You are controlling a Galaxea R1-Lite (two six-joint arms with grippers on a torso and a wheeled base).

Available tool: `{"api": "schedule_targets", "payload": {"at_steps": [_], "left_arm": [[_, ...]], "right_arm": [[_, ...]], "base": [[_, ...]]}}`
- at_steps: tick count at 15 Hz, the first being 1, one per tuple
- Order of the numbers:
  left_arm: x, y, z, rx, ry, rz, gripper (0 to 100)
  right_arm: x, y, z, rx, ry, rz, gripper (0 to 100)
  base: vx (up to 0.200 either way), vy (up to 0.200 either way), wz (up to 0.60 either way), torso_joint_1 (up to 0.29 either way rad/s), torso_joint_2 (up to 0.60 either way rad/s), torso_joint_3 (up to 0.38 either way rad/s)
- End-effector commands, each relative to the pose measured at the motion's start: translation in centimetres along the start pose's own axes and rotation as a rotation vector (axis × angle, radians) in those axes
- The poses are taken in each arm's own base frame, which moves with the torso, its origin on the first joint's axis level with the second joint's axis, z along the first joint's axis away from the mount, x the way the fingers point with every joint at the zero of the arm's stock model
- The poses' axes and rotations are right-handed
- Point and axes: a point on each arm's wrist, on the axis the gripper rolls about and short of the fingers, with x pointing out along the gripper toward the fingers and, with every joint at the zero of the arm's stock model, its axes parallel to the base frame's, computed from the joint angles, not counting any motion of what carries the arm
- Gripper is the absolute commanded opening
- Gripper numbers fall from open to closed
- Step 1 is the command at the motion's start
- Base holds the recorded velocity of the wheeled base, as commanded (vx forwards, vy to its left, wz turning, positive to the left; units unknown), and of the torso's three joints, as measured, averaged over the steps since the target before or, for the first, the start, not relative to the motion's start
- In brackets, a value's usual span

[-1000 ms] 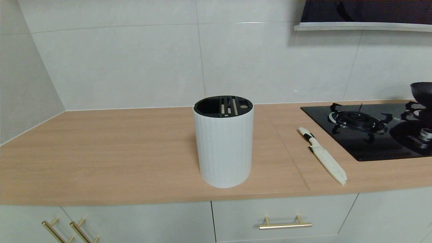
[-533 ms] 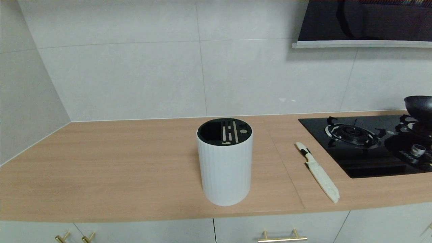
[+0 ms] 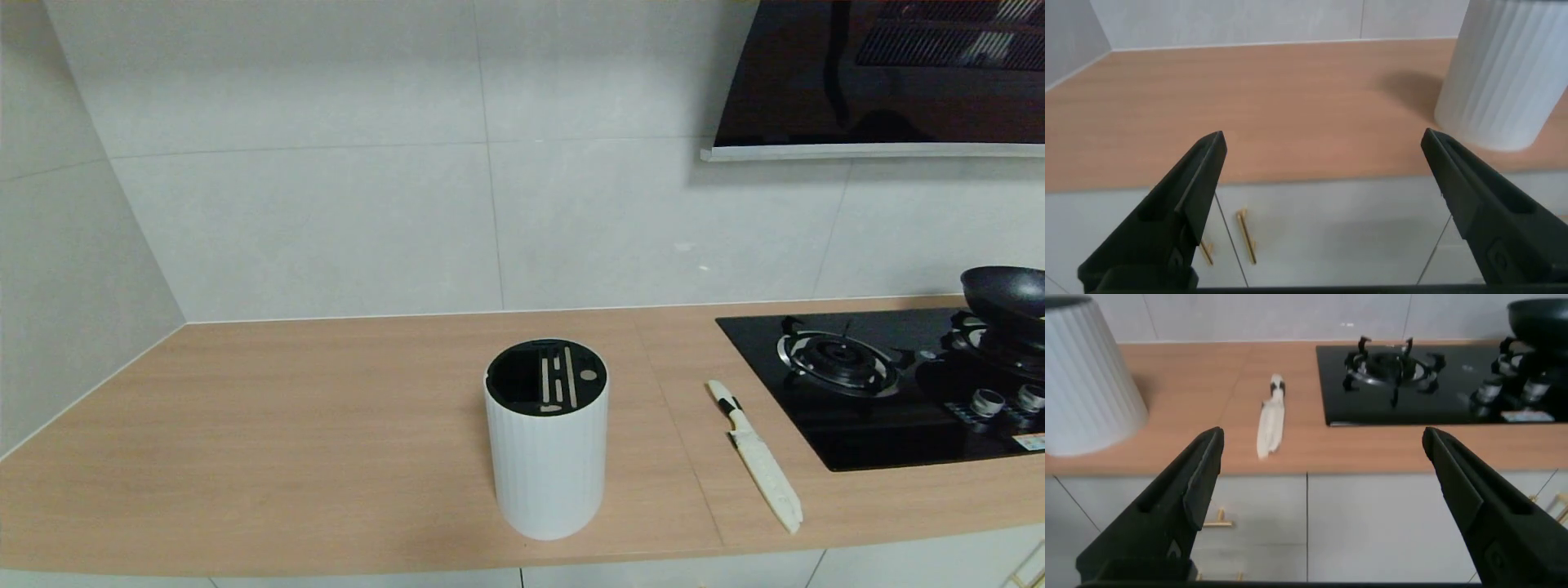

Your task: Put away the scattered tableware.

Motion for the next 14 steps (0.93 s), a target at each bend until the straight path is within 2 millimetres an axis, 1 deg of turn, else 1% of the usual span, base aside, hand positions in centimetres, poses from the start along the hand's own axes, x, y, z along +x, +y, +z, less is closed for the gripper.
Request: {"api": "schedule_targets", "payload": {"at_steps": [1, 6, 14], "left_arm": [[0.00, 0.00, 0.01, -0.001, 0.000, 0.000, 100], [0.00, 0.00, -0.01, 0.001, 0.001, 0.000, 100], [0.00, 0.00, 0.01, 0.001, 0.000, 0.000, 100]], "right_arm": [[0.01, 0.00, 0.01, 0.000, 0.001, 0.001, 100], [0.01, 0.00, 0.01, 0.000, 0.001, 0.001, 100], [0.01, 0.00, 0.01, -0.002, 0.001, 0.001, 100]], "base": [[0.000, 0.000, 0.00, 0.256, -0.52, -0.266], [0.000, 0.000, 0.00, 0.183, -0.37, -0.197], [0.000, 0.000, 0.00, 0.004, -0.01, -0.005]]}}
